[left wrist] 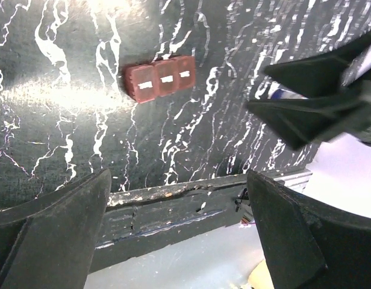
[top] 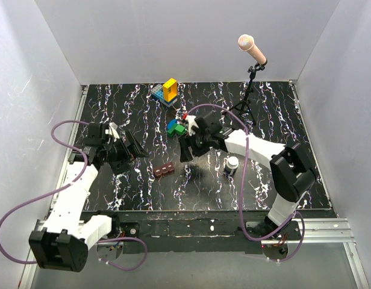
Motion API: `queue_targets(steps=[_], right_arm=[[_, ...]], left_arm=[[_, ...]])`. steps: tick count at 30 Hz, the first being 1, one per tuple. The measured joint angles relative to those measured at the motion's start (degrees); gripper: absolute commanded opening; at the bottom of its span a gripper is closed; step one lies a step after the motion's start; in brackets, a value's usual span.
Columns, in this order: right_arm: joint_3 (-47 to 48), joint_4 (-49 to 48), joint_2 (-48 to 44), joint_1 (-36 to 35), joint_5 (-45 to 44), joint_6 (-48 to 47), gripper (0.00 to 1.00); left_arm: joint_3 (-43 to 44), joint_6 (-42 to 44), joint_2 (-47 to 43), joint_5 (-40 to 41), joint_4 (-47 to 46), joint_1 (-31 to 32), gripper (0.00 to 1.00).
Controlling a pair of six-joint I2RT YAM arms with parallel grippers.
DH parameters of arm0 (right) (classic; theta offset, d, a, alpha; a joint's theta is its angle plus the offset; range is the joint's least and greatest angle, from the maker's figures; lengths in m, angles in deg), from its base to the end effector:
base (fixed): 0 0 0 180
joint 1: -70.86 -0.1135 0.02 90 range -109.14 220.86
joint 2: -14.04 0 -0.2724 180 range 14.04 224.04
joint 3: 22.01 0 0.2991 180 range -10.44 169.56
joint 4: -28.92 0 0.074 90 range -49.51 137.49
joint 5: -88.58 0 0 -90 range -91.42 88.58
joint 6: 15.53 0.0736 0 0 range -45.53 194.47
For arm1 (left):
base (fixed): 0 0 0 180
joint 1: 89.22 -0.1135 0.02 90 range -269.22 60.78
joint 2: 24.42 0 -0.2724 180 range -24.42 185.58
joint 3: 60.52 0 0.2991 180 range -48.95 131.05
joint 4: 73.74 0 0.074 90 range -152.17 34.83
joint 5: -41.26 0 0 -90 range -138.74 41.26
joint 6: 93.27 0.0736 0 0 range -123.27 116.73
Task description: Sort the pills into containers
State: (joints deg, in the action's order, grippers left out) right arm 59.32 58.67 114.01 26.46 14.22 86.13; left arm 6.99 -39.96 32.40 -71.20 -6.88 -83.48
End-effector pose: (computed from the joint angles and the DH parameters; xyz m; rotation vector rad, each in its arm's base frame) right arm 0.3053 0.3268 0.1779 -0.8365 2.3812 0.7556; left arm 0.2399 -0.0524 0.2790 -0.5477 2.5723 -0.7748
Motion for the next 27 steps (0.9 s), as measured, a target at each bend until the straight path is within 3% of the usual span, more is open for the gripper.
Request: queue_targets(steps=[1, 6, 17, 27], right_arm=[[-0.2, -0.6, -0.8, 1.4, 0.9, 1.0, 0.85], [-0.2, -2.0, -0.5, 4.8, 4.7, 5.2, 0.88], [0.3, -2.8, 6.6, 6.9, 13.7, 12.5, 0.73], [0.3, -7.8, 9.3, 6.9, 19.7, 18.7, 0.68]], left_arm=[[-1.1, -0.4, 1.1, 0.1, -0.7, 0.0, 0.95], [-5.0, -1.7, 7.9, -0.1, -4.3, 0.0, 0.91], [-7.2, -5.5, 24.4, 1.6, -14.7, 7.0, 0.84], [-7.0, -8.2, 34.6, 2.5, -26.0, 12.2, 0.73]])
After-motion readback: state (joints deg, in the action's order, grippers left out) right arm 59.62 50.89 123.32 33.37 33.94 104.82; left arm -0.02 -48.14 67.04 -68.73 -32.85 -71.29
